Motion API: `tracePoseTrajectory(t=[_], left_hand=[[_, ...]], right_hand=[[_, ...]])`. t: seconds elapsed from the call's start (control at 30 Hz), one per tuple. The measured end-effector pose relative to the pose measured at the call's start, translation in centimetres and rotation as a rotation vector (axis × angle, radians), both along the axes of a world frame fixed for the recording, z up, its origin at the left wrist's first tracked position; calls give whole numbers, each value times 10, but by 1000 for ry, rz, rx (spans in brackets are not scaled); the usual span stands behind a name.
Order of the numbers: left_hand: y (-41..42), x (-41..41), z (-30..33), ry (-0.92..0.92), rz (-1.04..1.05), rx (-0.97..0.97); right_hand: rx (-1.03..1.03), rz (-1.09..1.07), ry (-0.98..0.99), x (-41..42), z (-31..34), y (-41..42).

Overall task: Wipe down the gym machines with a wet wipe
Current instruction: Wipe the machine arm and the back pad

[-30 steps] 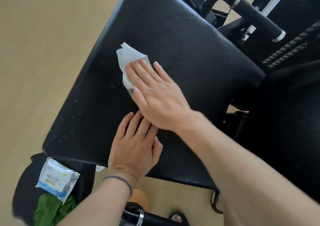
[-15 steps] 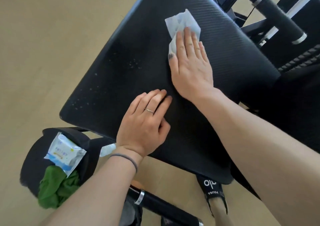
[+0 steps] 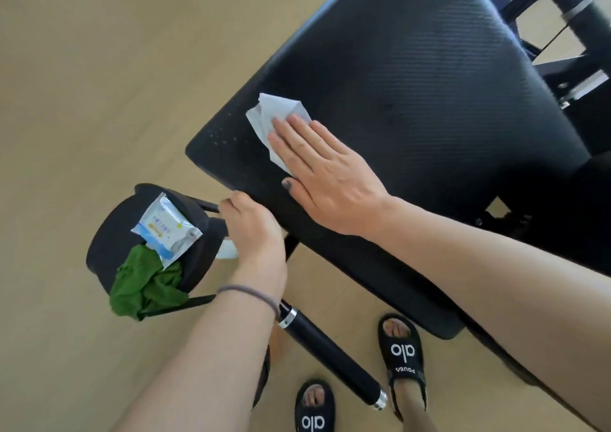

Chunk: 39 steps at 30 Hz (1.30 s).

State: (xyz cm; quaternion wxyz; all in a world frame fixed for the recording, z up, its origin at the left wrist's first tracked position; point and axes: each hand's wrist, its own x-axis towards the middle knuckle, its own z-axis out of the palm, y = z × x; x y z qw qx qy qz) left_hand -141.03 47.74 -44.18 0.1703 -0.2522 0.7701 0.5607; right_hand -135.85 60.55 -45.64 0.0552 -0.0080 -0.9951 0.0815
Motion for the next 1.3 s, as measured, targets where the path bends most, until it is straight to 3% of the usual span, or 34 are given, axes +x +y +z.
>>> tracePoseTrajectory(t=[0.07, 0.17, 0.3, 0.43, 0.47, 0.53, 0.73, 0.93, 1.3], left_hand=[[10, 9, 5, 122, -42, -90], [-8, 35, 8, 291, -369, -241], [-20, 38, -4, 325, -554, -389], [-44, 37, -8, 430, -862, -761], [-49, 39, -9, 381, -915, -799], [-50, 46, -10, 310, -912, -802], [-44, 51, -8, 322, -933, -878], [-43, 49, -11, 285, -934, -871], [-47, 52, -10, 304, -896, -848]], right_hand=[[-7, -20, -4, -6, 6, 10], [-62, -85, -17, -33, 19, 13], [35, 188, 6, -32, 16, -5], [49, 309, -21, 3, 7, 1], [54, 315, -26, 7, 6, 3], [61, 322, -17, 4, 8, 5], [26, 281, 48, -54, 18, -31], [150, 400, -67, 8, 5, -14], [52, 183, 93, -71, 15, -59]])
